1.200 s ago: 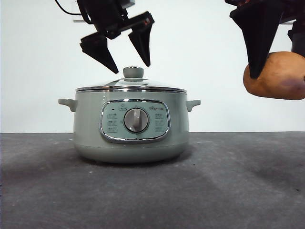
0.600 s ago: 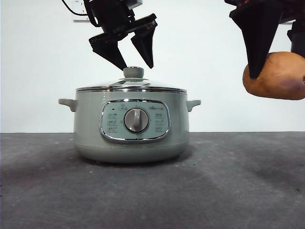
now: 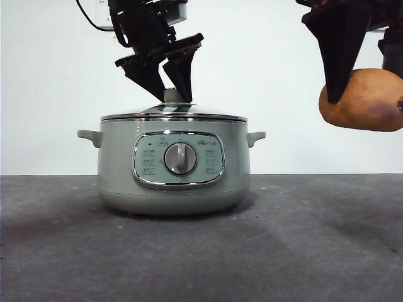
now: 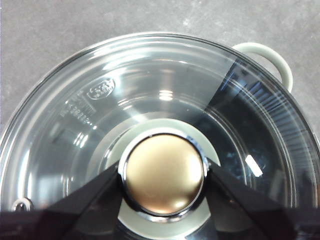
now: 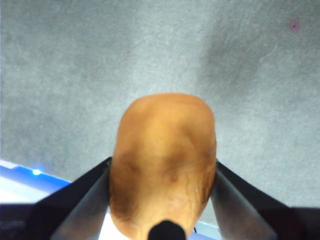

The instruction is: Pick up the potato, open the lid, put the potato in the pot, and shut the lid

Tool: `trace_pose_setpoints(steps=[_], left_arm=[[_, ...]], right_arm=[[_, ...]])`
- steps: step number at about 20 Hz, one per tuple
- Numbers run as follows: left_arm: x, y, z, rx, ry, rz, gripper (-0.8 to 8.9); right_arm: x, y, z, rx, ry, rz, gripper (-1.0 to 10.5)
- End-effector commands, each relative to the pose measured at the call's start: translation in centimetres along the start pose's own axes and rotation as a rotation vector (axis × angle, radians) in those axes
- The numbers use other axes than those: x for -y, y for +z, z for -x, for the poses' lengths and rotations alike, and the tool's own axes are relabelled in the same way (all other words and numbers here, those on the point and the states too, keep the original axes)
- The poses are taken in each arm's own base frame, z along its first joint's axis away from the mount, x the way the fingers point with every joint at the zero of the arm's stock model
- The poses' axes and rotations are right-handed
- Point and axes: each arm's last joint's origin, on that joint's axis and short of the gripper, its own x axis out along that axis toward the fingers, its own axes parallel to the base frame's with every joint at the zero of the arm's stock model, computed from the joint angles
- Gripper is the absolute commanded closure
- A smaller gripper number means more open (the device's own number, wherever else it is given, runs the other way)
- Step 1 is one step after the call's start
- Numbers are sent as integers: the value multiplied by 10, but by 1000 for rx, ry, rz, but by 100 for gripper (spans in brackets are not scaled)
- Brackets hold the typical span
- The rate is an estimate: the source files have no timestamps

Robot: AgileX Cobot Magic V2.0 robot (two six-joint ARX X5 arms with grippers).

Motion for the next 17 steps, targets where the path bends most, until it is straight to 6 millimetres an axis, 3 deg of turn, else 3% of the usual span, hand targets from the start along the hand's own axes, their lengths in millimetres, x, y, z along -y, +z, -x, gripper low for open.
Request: trace_pose_setpoints(steps=[1,6,12,17], left_arm=[[2,-2,-7,-14,-17,-8,822],[0,3,0,39,-5,-6,822],[0,9,28,108,4,-6,822],[-15,10,54,159,60,20,822]], right_arm=[[-1,1,0,17,5,9,958],[-1,3,0,33,9,10,958],[-2,7,0,73,19,-26,958],[-4,14,11,133,35,-41,958]])
